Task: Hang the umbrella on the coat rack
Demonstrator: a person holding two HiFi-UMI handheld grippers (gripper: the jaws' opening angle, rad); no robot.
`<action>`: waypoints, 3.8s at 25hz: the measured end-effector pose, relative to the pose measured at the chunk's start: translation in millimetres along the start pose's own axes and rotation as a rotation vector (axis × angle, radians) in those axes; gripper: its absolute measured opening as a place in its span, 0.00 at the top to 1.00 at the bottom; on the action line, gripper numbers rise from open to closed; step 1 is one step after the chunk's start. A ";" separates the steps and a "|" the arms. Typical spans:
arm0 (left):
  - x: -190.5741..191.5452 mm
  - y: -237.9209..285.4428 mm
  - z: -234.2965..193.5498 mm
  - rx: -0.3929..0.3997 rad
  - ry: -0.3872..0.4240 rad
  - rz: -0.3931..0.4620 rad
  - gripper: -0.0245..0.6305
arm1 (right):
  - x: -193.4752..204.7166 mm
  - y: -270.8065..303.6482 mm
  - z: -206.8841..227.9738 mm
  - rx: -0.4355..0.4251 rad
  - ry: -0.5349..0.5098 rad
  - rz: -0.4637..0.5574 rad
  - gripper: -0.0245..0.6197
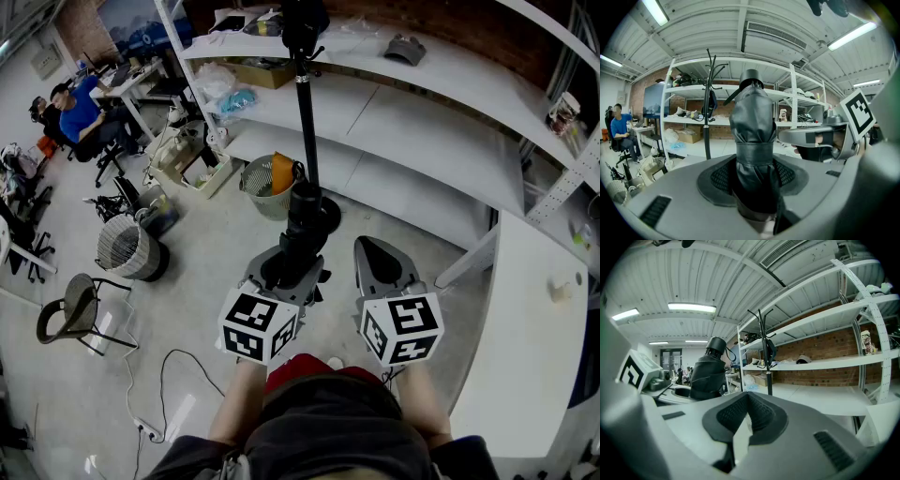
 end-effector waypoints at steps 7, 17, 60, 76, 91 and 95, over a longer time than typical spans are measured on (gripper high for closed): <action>2.5 1.8 -7.2 0.003 -0.010 -0.006 0.66 | 3.0 5.5 0.7 0.005 0.023 0.001 0.93; 0.8 3.8 -6.3 0.004 -0.019 -0.007 0.66 | 9.2 9.1 4.0 0.000 0.043 -0.028 0.93; -59.3 136.9 -126.2 0.020 0.009 0.000 0.66 | -9.5 158.5 88.0 0.083 0.080 -0.052 0.93; -92.7 219.9 -238.6 0.080 0.022 -0.038 0.66 | -38.0 300.7 115.1 0.147 0.091 -0.073 0.93; -91.0 254.2 -284.6 0.129 0.027 -0.076 0.66 | -41.6 346.3 134.8 0.241 0.100 -0.095 0.93; -91.7 259.8 -283.8 0.147 0.035 -0.079 0.66 | -41.4 344.2 141.7 0.270 0.106 -0.095 0.93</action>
Point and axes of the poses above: the fingertips, and each gripper's own axes: y forward along the fingers, z to its right, x out of its underside, the point moved 2 cm from there along -y, backward along the fingers, and after that the axes turned 4 degrees about -y, right-handed, at the moved point
